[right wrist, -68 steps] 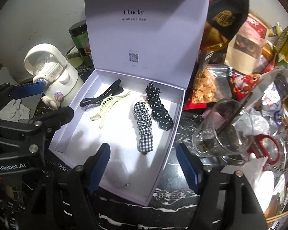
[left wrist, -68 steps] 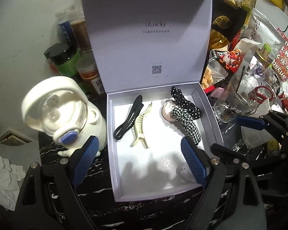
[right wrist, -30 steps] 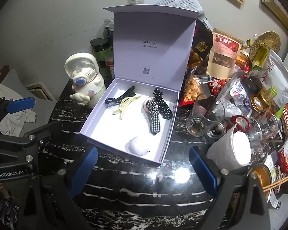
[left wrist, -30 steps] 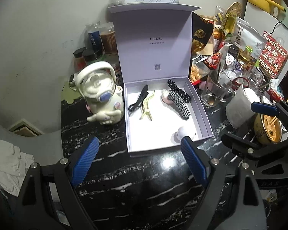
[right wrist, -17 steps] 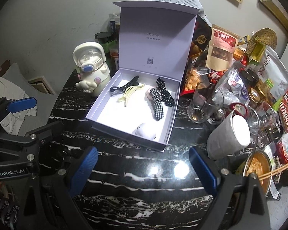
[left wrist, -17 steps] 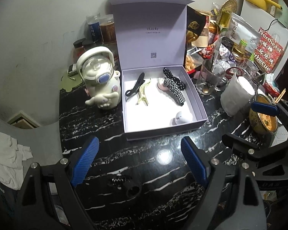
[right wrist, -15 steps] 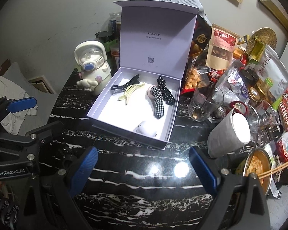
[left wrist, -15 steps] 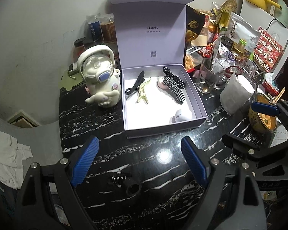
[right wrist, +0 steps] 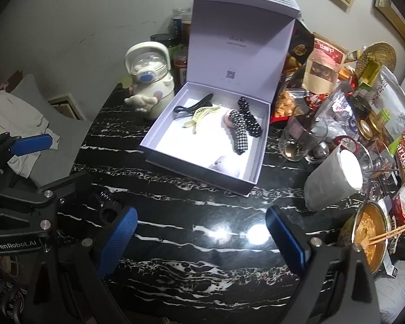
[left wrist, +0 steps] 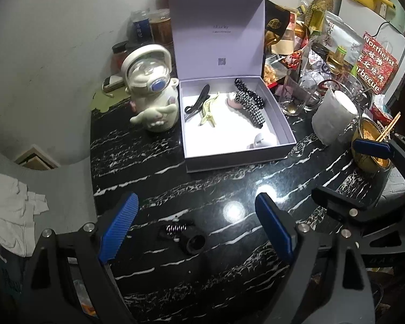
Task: Organize objects
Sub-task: 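Withdraw both tools from the box toward the black hair comb on the table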
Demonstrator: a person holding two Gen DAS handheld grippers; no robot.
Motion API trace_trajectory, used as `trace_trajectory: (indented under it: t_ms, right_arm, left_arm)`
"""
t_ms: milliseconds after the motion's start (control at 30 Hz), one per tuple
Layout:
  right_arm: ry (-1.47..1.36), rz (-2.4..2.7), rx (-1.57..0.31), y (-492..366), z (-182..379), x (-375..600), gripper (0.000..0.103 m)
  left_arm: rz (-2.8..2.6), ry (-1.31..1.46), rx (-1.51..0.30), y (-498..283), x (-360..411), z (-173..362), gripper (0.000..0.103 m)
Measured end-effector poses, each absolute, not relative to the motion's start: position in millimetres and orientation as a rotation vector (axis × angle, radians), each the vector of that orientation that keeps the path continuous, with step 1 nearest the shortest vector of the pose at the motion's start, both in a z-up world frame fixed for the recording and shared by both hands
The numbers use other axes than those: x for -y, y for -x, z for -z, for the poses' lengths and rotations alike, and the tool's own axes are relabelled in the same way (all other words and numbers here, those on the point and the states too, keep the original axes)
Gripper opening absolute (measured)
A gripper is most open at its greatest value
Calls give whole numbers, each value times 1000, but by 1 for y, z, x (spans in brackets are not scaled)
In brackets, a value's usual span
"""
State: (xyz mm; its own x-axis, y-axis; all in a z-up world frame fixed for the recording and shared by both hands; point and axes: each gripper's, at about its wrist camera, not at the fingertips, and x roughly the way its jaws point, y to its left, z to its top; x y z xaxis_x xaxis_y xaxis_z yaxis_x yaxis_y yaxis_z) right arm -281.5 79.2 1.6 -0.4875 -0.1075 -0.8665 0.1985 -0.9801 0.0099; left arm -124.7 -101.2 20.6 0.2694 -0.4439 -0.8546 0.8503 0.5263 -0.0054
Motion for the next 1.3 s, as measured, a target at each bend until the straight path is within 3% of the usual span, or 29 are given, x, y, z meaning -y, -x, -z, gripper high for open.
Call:
trace_trajectory:
  t_ms: [1300]
  right_arm:
    - [-1568, 2181, -349, 309, 65, 30, 97]
  left_arm:
    - [663, -386, -1224, 74, 14, 58, 88]
